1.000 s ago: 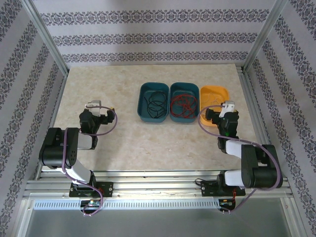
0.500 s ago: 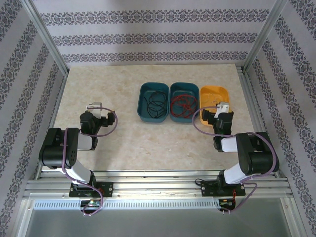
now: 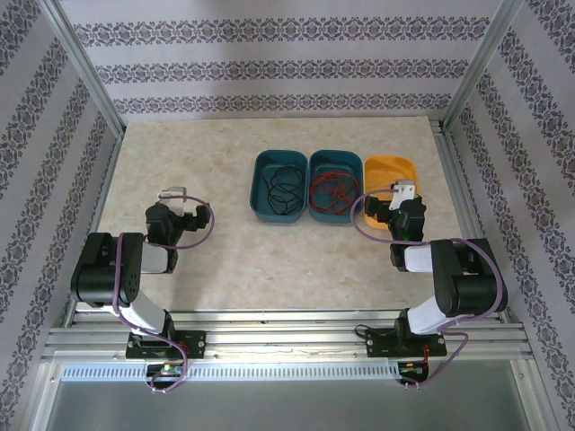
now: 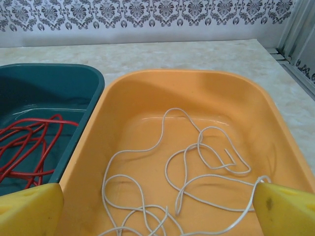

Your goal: Untangle the cables

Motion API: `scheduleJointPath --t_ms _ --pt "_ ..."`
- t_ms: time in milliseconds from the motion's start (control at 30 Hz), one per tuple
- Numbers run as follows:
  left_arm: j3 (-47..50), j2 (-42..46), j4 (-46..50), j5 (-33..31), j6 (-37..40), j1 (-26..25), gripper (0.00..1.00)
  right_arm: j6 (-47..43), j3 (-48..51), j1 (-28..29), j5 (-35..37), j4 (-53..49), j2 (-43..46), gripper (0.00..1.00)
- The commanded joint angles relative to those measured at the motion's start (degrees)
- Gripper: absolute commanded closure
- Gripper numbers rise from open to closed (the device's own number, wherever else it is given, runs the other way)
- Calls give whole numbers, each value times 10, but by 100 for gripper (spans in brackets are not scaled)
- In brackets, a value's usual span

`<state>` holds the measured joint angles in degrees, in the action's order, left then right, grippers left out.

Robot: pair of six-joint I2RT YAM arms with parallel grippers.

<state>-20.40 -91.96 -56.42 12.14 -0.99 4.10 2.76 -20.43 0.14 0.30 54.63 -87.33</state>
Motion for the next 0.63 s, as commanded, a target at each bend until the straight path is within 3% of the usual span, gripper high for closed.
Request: scheduleJointPath --t_ms 0,600 --pt "-10 7 7 13 10 -5 1 -7 -9 -1 -17 4 -5 2" --pt "-7 6 -1 32 16 -5 1 -9 -9 2 -10 4 -5 2"
